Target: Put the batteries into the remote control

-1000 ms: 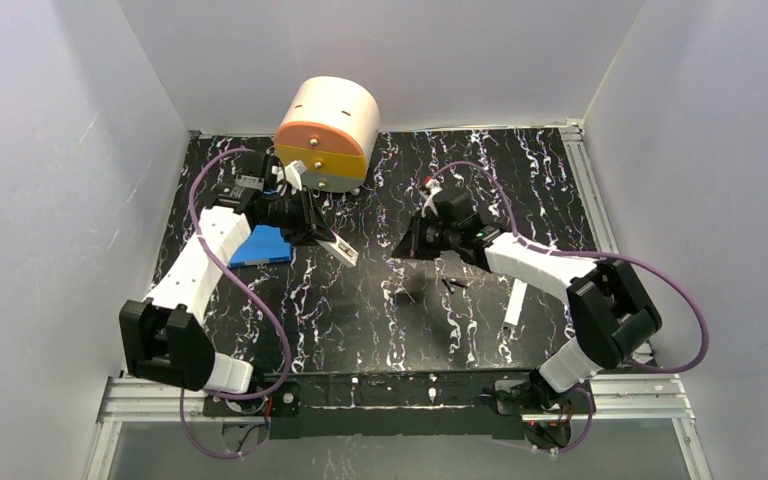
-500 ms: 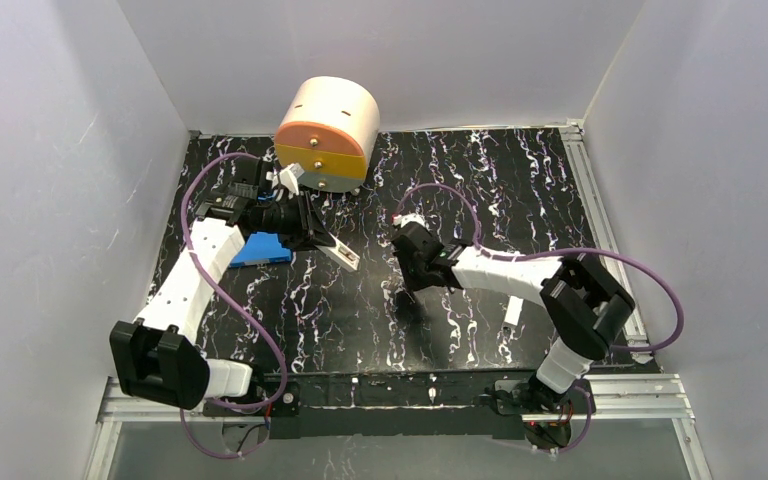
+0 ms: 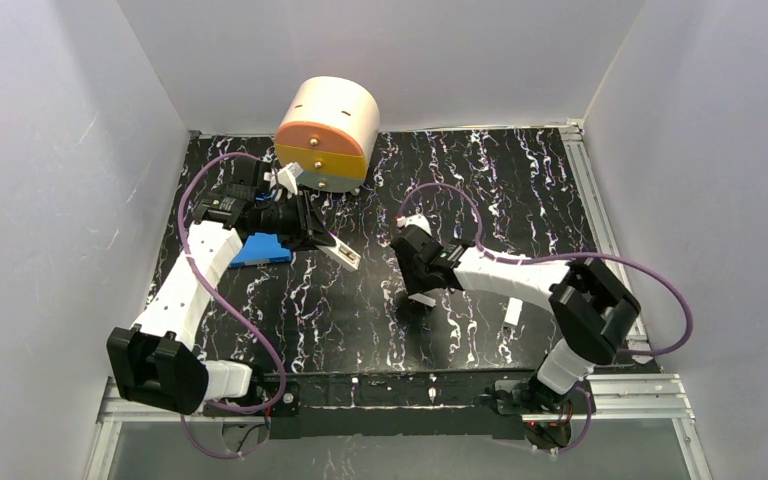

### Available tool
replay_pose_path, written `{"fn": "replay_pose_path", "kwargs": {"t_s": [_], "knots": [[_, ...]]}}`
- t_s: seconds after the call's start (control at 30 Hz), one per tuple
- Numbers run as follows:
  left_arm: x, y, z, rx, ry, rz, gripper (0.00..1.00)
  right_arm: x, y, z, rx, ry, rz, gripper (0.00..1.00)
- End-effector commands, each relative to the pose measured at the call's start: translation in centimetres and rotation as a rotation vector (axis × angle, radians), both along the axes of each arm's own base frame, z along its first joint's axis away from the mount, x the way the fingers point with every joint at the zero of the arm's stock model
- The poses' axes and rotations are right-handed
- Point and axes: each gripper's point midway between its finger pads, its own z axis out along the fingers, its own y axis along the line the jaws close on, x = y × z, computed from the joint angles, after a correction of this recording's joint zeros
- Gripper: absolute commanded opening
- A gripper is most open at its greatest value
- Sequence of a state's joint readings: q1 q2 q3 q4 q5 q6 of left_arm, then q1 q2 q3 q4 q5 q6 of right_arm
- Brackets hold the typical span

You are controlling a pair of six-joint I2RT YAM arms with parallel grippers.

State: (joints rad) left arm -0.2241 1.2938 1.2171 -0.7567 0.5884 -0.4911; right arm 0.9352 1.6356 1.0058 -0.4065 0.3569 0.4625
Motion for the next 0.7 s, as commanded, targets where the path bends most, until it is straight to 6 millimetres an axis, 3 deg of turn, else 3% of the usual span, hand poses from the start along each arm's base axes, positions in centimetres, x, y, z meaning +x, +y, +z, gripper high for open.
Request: {"fn": "replay_pose_path", "kwargs": {"t_s": [0.0,0.2,0.33,0.5,0.67], "knots": [[-1.1,-0.2,1.0,-0.037,-0.015,-0.022,0.00,1.1,0.8,5.4,0.119,-0.060,-0.063,0.54],[-1.5,-0.2,1.4,-0.046,-0.033,-0.033,0.00,0.4,-4.5,4.2,0.078,0.004,-0.172,0.52],[-1.9,-0.4,1.5,-0.061,-0.046,-0.055,0.00,0.0,-7.1,3.5,0.030,0.026,-0.144,0.50],[-2.4,-0.9,1.4,-0.097,-0.037,-0.086,0.00,0.1,-7.9,1.9,-0.026,0.088,-0.060,0.46],[-2.8,-1.6,2.0,-0.150,-0.045,-0.131,0.00,0.7,-7.4,0.3,-0.039,0.132,-0.037,0.42]]}}
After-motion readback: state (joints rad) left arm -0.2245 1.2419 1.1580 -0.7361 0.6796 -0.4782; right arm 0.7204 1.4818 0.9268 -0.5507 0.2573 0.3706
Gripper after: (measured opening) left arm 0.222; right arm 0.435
